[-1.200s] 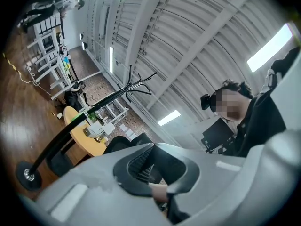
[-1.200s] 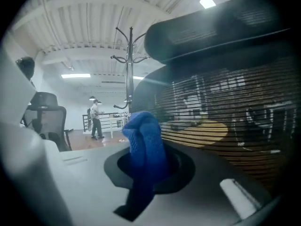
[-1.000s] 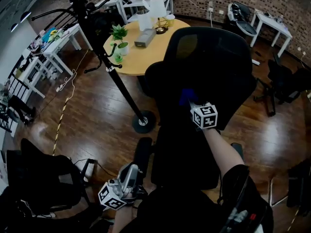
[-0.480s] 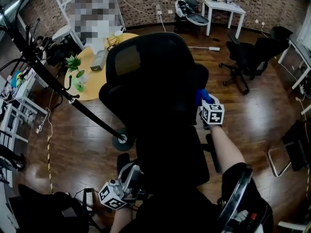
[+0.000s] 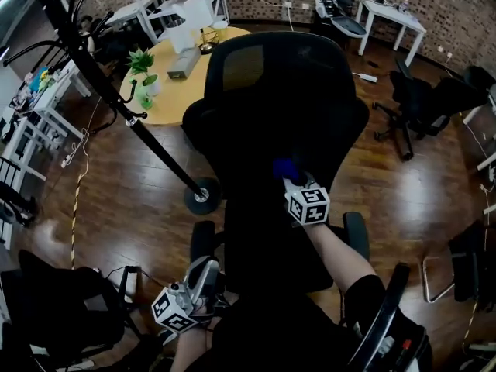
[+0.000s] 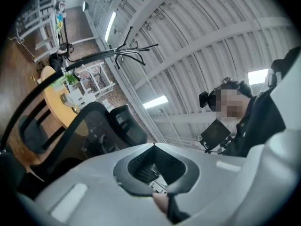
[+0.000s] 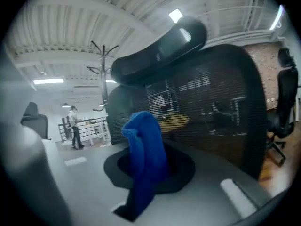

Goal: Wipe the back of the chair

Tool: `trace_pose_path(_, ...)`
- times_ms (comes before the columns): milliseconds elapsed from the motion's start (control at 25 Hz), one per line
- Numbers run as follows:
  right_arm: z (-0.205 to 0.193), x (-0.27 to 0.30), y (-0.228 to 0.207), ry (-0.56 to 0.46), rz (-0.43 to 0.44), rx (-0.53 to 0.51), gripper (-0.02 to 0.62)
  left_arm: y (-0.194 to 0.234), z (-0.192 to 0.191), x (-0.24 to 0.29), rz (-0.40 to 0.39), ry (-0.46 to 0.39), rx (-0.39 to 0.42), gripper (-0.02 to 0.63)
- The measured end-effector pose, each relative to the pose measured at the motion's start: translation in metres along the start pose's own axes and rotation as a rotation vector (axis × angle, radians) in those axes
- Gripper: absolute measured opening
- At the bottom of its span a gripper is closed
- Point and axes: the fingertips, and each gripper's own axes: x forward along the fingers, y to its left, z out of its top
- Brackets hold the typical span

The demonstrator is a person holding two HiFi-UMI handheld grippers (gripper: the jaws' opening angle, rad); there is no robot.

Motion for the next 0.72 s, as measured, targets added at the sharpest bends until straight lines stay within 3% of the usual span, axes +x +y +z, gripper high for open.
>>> trace_pose_path(160,-0.025,0.055,0.100,0.068,0.205,-0.029,0.035,0.003,0.025,-0.043,0.115,-0.091,0.047,-0.006)
trace_pose_path(320,-0.056,0.105,0.151,0.161,0.277,-0.103,0.035,0.001,0.044,-0.093,0.249,-0.164,0.095,-0.006)
trace_pose_path(480,-0.070,0.140,0.142,0.198,0.241,-0.109,0.035,0.003,0.048,-0.119,0.326,-0.198,0.116,-0.006)
trace_pose_path(720,-0.076,0.118,0.095,0.182,0.190,-0.137,0.035,0.013,0.035,-0.114,0.285,-0.143,0.088,-0.006)
